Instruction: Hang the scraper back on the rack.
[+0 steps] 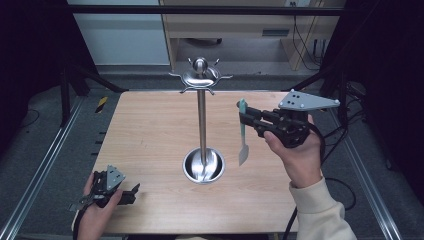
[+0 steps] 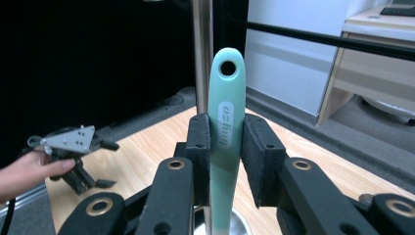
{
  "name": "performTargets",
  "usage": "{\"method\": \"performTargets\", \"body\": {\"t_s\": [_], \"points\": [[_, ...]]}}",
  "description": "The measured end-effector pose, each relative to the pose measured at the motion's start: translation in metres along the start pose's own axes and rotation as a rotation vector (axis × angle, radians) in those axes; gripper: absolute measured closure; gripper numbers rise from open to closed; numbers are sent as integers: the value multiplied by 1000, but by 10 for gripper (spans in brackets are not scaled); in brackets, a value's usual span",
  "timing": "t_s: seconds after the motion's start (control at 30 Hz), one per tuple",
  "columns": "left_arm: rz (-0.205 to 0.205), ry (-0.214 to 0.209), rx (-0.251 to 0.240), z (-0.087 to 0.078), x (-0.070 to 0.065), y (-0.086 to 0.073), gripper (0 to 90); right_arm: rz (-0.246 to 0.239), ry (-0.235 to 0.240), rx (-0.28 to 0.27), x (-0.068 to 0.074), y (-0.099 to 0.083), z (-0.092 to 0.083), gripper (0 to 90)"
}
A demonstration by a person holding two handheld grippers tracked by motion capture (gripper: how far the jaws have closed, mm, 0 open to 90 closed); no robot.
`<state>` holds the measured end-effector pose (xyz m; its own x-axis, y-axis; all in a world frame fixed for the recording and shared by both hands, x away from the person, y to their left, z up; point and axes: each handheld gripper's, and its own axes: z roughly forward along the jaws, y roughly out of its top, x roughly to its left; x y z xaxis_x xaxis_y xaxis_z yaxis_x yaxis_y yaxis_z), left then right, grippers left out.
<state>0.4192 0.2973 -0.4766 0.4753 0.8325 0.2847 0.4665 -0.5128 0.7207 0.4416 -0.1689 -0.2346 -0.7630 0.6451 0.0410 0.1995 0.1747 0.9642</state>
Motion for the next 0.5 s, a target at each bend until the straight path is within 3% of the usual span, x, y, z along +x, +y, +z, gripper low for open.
{"method": "performTargets", "body": {"t_s": [0.5], "points": [[-2, -1, -4, 0, 0, 0, 32, -33, -3, -14, 24, 14, 3, 742]]}}
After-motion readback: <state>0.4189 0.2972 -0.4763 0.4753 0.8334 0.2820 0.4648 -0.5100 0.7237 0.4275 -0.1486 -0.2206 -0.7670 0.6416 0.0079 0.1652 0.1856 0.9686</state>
